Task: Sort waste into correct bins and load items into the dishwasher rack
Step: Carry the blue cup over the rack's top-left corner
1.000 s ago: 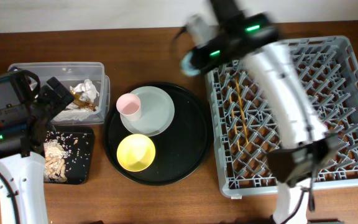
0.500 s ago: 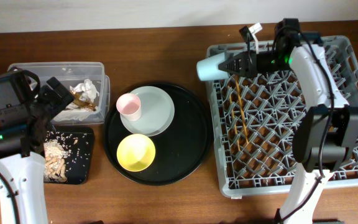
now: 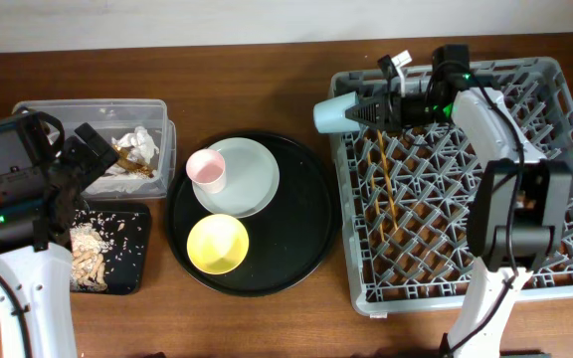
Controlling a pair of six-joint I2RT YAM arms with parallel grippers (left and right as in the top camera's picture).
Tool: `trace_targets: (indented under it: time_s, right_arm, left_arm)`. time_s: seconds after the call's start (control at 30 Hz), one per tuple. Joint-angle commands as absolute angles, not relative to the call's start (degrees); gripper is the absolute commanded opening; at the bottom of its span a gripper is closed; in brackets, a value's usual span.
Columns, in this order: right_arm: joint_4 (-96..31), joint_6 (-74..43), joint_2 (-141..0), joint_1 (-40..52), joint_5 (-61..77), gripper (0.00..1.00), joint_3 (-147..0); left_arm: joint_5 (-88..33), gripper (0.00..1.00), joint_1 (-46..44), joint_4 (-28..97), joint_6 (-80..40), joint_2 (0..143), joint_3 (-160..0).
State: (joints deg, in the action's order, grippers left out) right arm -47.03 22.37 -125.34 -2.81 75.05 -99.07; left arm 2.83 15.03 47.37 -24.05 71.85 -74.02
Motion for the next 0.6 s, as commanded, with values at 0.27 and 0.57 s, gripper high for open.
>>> trace_targets:
  time_s: [0.27, 0.57]
  right_arm:
    - [-45.65, 21.52, -129.29, -3.38, 71.77, 0.04, -98.41]
    - [-51.46, 22.26, -129.29, -6.33, 62.00, 0.05, -98.41]
  left_arm:
    - [2.39, 0.99, 15.33, 47.31, -24.21, 71.55, -74.61]
    - [2.39, 0.99, 15.33, 47.31, -24.21, 71.55, -74.61]
